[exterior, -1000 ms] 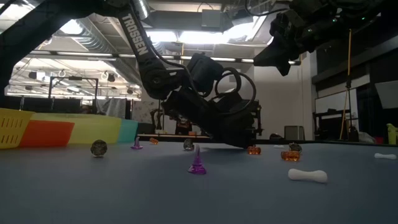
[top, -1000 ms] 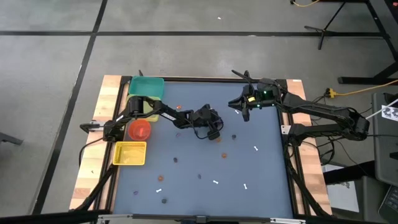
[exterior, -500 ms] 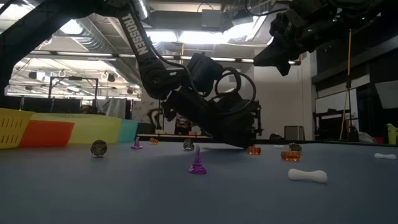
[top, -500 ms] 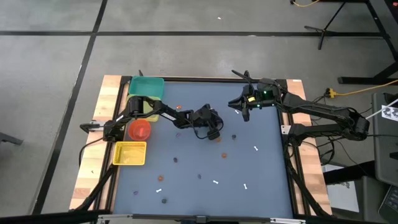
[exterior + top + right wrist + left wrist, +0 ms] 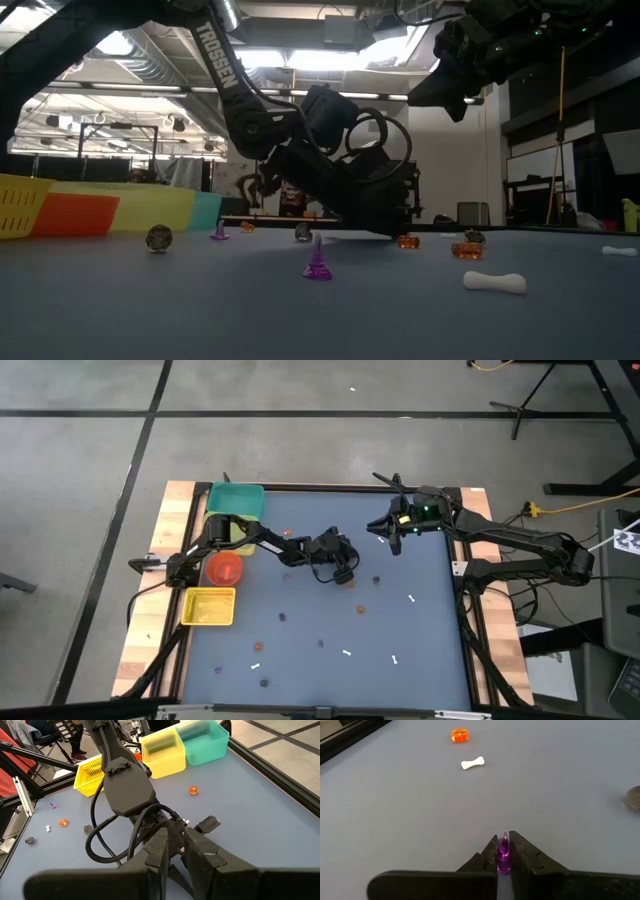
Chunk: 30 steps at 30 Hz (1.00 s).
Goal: Sort Halloween decoration
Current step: Put the top right purple witch hat toy into the yellow bin
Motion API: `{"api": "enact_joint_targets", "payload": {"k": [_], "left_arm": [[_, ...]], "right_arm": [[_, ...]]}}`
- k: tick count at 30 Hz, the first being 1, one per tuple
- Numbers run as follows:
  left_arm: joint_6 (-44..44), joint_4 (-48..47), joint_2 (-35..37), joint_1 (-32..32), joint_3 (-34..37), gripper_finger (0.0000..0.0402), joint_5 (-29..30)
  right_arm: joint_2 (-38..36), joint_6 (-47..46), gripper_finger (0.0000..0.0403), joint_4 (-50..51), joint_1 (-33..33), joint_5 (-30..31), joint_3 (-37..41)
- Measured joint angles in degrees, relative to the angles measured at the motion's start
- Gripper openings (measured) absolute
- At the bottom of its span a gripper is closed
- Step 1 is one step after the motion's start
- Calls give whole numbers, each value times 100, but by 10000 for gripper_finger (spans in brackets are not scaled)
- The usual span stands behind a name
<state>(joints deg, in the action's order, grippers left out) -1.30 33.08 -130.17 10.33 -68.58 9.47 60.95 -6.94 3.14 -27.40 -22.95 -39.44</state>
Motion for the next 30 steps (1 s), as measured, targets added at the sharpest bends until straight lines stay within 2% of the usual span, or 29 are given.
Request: {"api": "enact_joint_targets", "payload": {"k": [18,25,30], "left_arm": [[0,18,72,9,5,5,71],[17,-306,440,26,13,5,80],[52,-931,835,66,12,5,63]], "right_arm": [[0,0,60,0,0,1,-2],[0,0,60,4,0,1,-2],[1,0,60,4,0,-1,-2]]}}
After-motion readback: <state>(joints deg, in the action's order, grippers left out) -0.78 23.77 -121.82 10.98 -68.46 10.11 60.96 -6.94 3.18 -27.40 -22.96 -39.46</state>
